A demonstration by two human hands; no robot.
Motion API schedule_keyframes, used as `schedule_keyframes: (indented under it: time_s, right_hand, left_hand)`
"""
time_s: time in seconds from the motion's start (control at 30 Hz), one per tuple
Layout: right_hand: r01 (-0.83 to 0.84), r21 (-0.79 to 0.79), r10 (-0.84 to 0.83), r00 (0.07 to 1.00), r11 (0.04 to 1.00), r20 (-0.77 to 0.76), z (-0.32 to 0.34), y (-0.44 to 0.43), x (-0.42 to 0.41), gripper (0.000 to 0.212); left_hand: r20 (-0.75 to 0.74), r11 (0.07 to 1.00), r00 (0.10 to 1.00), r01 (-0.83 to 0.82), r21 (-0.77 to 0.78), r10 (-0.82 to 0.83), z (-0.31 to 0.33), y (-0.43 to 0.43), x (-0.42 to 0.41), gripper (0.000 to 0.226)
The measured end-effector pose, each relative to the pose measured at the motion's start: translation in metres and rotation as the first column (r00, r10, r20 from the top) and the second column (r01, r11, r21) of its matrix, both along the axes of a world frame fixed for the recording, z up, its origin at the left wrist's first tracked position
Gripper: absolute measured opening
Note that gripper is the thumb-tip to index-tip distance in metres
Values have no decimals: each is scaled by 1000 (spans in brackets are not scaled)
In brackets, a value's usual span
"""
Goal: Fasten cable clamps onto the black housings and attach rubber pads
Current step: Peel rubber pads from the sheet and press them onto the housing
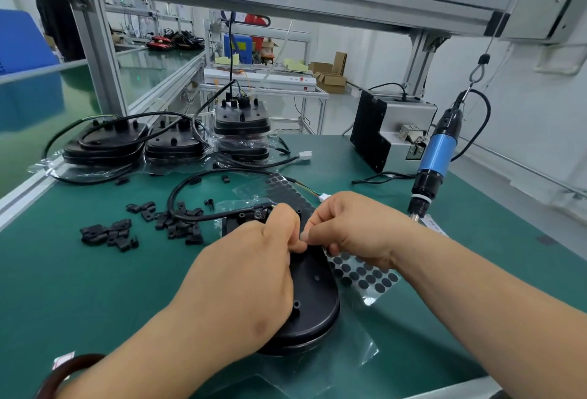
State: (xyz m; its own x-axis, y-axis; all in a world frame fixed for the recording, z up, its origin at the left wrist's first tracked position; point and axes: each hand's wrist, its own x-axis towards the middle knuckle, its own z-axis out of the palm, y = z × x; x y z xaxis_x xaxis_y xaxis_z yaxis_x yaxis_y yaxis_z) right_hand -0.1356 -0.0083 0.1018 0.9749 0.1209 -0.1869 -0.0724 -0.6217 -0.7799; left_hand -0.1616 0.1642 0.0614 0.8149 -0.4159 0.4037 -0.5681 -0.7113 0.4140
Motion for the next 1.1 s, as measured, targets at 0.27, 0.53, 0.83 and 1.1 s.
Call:
schedule_keyframes:
  time_s: [0.27, 0.53, 0.83, 1.1]
  right_hand:
    - [3, -86, 0, 999, 996, 33, -7, -3, 9, 16]
    - [156, 188, -186, 970, 970, 155, -7, -10, 16, 32]
    - [94, 65, -108, 960, 993, 258, -18, -3, 13, 20]
    - [12, -209, 84, 893, 978, 442, -31, -4, -13, 33]
  left_hand:
    - [-19, 999, 1000, 12, 50, -11, 2, -1, 1, 27]
    - [-39, 983, 993, -117, -139, 112, -13, -7, 26, 27]
    - [-22, 972, 993, 119, 204, -117, 5, 1, 5, 11]
    - [-30, 977, 998, 55, 206, -49, 9, -3, -3, 25]
